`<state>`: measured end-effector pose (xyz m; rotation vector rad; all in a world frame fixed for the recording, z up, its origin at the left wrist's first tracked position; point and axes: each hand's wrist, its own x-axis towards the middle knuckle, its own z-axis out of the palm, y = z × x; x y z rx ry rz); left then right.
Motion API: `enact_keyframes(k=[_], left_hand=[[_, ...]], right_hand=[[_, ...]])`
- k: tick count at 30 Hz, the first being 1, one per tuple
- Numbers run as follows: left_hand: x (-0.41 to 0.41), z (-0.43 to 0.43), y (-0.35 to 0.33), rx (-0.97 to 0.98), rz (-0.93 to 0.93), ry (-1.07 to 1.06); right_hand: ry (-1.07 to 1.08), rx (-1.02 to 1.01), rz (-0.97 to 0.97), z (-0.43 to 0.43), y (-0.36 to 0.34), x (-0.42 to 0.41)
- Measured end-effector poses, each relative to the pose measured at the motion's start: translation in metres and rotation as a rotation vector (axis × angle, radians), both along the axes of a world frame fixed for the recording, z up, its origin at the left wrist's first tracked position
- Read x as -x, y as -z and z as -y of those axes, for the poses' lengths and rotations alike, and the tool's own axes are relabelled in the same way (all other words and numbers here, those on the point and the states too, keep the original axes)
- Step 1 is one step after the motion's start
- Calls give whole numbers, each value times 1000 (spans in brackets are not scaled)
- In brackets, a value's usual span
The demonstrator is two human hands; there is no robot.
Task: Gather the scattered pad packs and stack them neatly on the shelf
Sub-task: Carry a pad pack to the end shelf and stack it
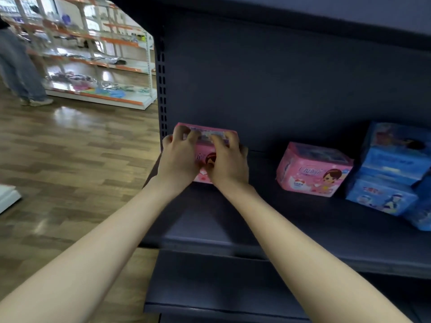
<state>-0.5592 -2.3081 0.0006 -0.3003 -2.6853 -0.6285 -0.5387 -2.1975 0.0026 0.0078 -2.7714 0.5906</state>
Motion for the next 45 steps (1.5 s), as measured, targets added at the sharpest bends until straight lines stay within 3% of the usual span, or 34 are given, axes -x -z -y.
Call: enact_keyframes(k=[18,45], left_hand=[[59,-30,1,58,0,75],[78,-66,27,127,42,76]], right_hand=[[8,-77,-12,-40,5,57],[1,-107,-13,-77,33,84]])
